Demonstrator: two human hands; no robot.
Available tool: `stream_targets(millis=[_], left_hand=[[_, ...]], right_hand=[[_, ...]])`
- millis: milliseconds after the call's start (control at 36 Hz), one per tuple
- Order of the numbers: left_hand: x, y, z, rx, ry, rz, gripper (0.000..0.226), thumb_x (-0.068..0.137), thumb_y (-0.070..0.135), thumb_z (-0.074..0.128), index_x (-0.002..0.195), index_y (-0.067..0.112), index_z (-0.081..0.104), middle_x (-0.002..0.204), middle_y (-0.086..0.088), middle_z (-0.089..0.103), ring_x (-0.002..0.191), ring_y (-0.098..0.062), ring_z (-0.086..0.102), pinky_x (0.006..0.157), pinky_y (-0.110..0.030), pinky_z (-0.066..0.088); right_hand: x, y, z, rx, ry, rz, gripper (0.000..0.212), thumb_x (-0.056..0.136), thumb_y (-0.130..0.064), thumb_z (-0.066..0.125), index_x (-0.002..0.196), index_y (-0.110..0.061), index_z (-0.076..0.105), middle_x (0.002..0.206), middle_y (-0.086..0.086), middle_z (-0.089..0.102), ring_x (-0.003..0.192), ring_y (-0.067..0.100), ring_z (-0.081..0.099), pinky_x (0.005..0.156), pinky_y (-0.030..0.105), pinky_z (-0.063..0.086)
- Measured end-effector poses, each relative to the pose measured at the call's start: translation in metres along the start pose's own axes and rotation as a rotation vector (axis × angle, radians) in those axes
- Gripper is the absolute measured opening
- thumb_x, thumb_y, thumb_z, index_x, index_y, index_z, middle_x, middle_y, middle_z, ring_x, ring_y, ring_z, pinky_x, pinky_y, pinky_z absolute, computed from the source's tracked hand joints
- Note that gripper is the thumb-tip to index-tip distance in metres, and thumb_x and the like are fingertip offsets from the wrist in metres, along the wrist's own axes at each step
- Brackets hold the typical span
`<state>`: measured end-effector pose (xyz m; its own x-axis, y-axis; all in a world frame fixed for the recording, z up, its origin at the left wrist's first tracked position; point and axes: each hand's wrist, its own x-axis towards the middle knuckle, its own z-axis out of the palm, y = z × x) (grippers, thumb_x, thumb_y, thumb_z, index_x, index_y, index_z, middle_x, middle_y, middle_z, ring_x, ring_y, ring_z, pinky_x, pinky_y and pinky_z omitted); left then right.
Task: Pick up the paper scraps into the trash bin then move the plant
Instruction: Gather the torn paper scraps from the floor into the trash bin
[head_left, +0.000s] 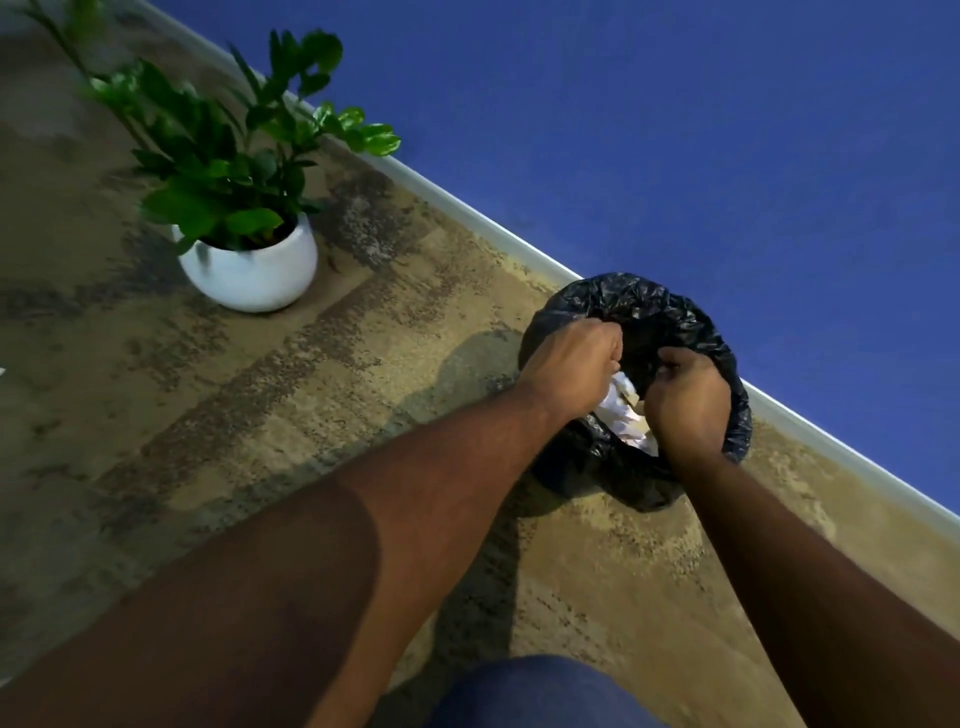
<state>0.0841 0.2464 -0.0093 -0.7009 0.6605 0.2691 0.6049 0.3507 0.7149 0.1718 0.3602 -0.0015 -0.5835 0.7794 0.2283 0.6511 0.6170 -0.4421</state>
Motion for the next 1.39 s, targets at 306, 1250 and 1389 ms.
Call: stream_targets(millis=[306,1250,1389], left_hand=[[-0.037,-0.069,-0.067,0.073,0.273,-0.081,0.011,0.092,0.015,0.061,0.103,0.014,0.060,0.106,-0.004,0.057,0.101,-0.021,0.053,0.081,-0.034,0.049],[-0.356,-0.356,-0.269,0.491,0.518,-1.514,0.082,0.080,0.048,0.069,0.148,0.029,0.026,0.154,-0.010,0.022,0.143,-0.035,0.023,0.108,-0.061,0.031],[-0.387,-0.367,-0.268,0.465,0.538,-1.584,0.097,0.076,0.059,0.066,0.152,0.029,0.015,0.158,-0.018,0.009,0.147,-0.042,0.011,0.105,-0.068,0.031]], right_hand=[[-0.026,-0.091,0.039,-0.011,0.092,-0.570,0.024,0.094,-0.011,0.052,0.115,-0.006,0.062,0.118,0.012,0.058,0.110,0.027,0.050,0.092,0.034,0.042],[-0.288,-0.411,0.300,-0.155,-0.942,-1.098,0.075,0.078,-0.052,0.069,0.143,-0.028,0.040,0.139,0.009,0.038,0.126,0.034,0.045,0.105,0.047,0.042],[-0.311,-0.431,0.328,-0.138,-1.054,-1.062,0.093,0.072,-0.052,0.077,0.149,-0.029,0.030,0.146,0.012,0.031,0.131,0.038,0.039,0.109,0.043,0.039]])
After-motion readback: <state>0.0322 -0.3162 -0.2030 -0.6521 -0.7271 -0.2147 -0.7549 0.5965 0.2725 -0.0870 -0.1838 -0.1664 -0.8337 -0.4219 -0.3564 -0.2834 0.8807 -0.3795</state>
